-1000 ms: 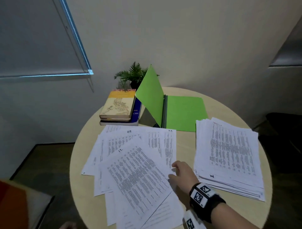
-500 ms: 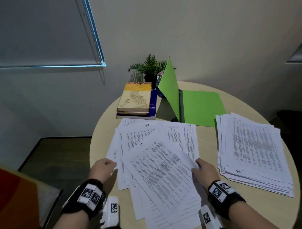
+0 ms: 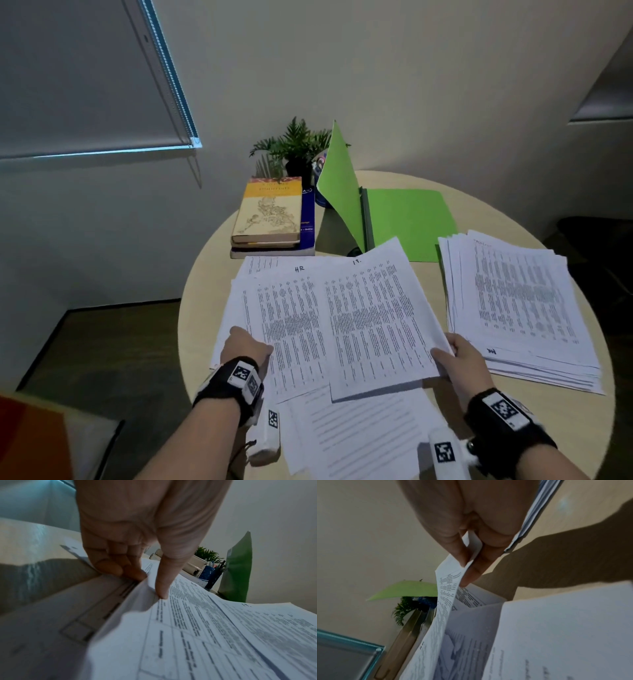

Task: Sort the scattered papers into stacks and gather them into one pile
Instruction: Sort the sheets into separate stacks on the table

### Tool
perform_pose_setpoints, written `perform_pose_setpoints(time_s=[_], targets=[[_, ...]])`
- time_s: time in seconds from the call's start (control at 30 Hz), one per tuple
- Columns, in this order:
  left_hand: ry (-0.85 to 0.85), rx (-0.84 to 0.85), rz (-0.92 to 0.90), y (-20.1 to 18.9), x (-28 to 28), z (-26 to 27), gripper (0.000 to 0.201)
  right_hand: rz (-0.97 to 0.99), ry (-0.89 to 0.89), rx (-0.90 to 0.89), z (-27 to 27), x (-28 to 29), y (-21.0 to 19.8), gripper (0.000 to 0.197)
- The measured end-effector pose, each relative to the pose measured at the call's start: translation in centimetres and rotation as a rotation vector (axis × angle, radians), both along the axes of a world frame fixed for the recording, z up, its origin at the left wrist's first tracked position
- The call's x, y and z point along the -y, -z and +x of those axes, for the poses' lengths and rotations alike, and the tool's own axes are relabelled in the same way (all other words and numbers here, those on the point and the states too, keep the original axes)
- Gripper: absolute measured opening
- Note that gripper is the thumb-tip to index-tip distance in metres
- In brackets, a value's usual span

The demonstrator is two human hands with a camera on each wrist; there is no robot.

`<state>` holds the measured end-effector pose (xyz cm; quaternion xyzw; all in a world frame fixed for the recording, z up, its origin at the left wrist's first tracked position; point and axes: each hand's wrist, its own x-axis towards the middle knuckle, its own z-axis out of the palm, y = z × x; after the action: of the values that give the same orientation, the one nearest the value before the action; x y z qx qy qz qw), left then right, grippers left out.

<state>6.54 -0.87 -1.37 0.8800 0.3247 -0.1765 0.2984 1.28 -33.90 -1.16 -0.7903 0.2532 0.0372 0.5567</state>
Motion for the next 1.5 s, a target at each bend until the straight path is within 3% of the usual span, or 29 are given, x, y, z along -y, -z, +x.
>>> perform_pose_setpoints(time_s=[0.07,0.23,0.4,0.5,0.63,0.77,0.87,1.0,1.1,1.27,1.4,1.5], targets=[[0.032,0.006,0.038,0.1,0.2,0.0,0.023,0.059,0.017,-0.005,-0.2,0.3,-0.2,0.016],[-0.011,0.125,-0.019,-0.3,1.2,-0.3,0.029,0.198,0.018,0.009,-0.4,0.7,-0.9,0.017],[-0.240,0.313,-0.522,-0.1,0.4,-1.4,0.011,0.347,-0.003,-0.010,-0.1,0.4,-1.3,0.019],[-0.257,0.346,-0.748,-0.7,0.2,-3.2,0.040,0.408,-0.047,-0.029,-0.2,-0.6,-1.0,0.022],[-0.220,0.285,-1.003,-1.6,1.9,-5.8,0.016,0.430,-0.161,-0.063,-1.0,-3.1,-0.8,0.023],[-0.175,0.211,-0.852,0.3,3.2,-6.2,0.046,0.326,-0.306,-0.116,-2.0,-5.5,-0.4,0.017],[-0.202,0.263,-0.828,1.0,2.8,-6.1,0.039,-0.085,-0.403,-0.102,-1.3,-5.7,0.3,0.018],[-0.266,0.345,-0.837,0.2,1.1,-6.1,0.029,-0.531,-0.525,-0.249,-0.8,-5.1,0.1,0.067],[-0.347,0.381,-0.868,-0.3,-0.2,-6.1,0.032,-0.702,-0.641,-0.314,-1.1,-5.4,0.2,0.079],[-0.446,0.449,-0.868,-0.5,-2.6,-6.2,0.037,-0.476,-0.463,-0.283,-1.0,-5.5,0.7,0.061],[-0.470,0.446,-0.834,-0.8,-4.7,-7.2,0.036,-0.370,-0.335,-0.143,-1.4,-4.4,-0.4,0.008],[-0.477,0.428,-0.816,-0.7,-6.3,-8.2,0.035,-0.259,-0.201,-0.041,-1.1,-3.2,-1.0,0.010]])
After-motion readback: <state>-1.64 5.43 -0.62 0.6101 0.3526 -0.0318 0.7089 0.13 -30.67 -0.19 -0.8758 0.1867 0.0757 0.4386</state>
